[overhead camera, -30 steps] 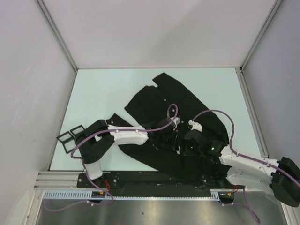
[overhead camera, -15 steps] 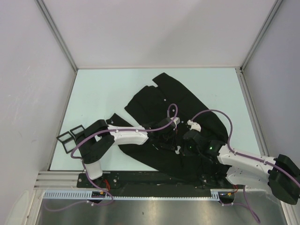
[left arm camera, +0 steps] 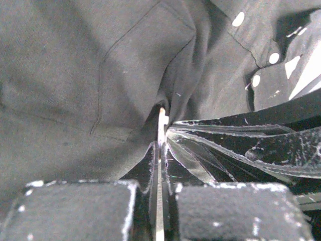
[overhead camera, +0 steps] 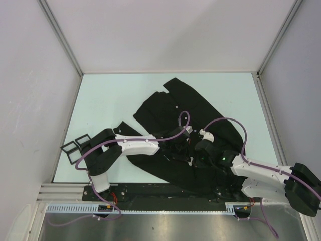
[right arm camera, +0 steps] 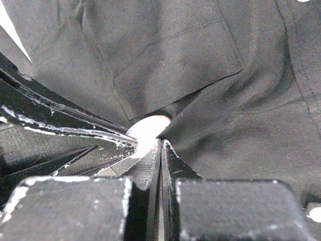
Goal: Remove the brooch from the garment
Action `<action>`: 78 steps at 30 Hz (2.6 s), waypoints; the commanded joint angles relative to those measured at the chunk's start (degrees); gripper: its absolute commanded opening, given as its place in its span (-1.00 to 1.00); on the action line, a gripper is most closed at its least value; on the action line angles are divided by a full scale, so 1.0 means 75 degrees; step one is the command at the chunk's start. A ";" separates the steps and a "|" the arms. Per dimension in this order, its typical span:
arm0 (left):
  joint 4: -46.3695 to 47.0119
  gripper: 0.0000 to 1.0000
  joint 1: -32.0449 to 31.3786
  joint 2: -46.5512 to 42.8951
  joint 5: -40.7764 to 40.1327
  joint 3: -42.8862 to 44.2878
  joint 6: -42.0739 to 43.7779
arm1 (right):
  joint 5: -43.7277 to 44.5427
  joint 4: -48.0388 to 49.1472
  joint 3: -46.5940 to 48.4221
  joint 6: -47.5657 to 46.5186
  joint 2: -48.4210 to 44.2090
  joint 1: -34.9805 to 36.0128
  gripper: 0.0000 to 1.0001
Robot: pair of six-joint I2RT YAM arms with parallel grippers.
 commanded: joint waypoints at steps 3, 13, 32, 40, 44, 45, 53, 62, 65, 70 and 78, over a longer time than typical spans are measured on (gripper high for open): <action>-0.0385 -0.99 -0.0104 -0.0070 -0.0235 0.0351 -0.0594 | 0.0498 0.0031 0.0016 0.0402 -0.0053 0.0177 -1.00; -0.0351 -0.99 -0.0174 -0.0117 -0.0364 0.0281 -0.0993 | 0.0676 -0.0099 -0.0137 0.0953 -0.0241 0.0200 -1.00; -0.0314 -0.99 -0.0373 0.0141 -0.0107 0.0327 -0.0959 | 0.0101 0.1095 -0.0383 0.0614 -0.0381 0.0282 -1.00; -0.1006 -0.99 -0.0549 0.0422 -0.0223 0.0749 -0.0513 | -0.0157 0.1611 -0.0383 0.0134 -0.0346 0.0306 -1.00; -0.1228 -0.99 -0.0642 0.0562 -0.0247 0.0972 -0.0221 | -0.0274 0.1776 -0.0278 -0.0136 -0.0171 0.0400 -1.00; -0.1252 -0.99 -0.0689 0.0574 -0.0293 0.1077 -0.0173 | -0.0344 0.1823 -0.0254 -0.0264 -0.0124 0.0423 -1.00; -0.1043 -0.99 -0.0877 0.0633 -0.0084 0.1137 0.0120 | -0.0286 0.1870 0.0004 -0.0816 0.0053 0.0529 -1.00; -0.0737 -0.99 -0.0889 0.0516 0.0058 0.0984 0.0495 | -0.0555 0.2268 0.0039 -0.2128 0.0064 0.0435 -1.00; -0.0573 -0.99 -0.0889 0.0457 0.0163 0.0867 0.0507 | -0.0498 0.2503 0.0039 -0.2327 0.0146 0.0446 -1.00; -0.0737 -0.99 -0.0889 0.0282 -0.0082 0.0820 0.0484 | 0.0343 0.1988 -0.0031 -0.2070 -0.0577 0.0633 -1.00; -0.1568 -0.99 -0.0889 0.0094 -0.1486 0.0972 0.0507 | 0.2092 -0.0285 -0.0066 0.0329 -0.1366 0.0482 -0.95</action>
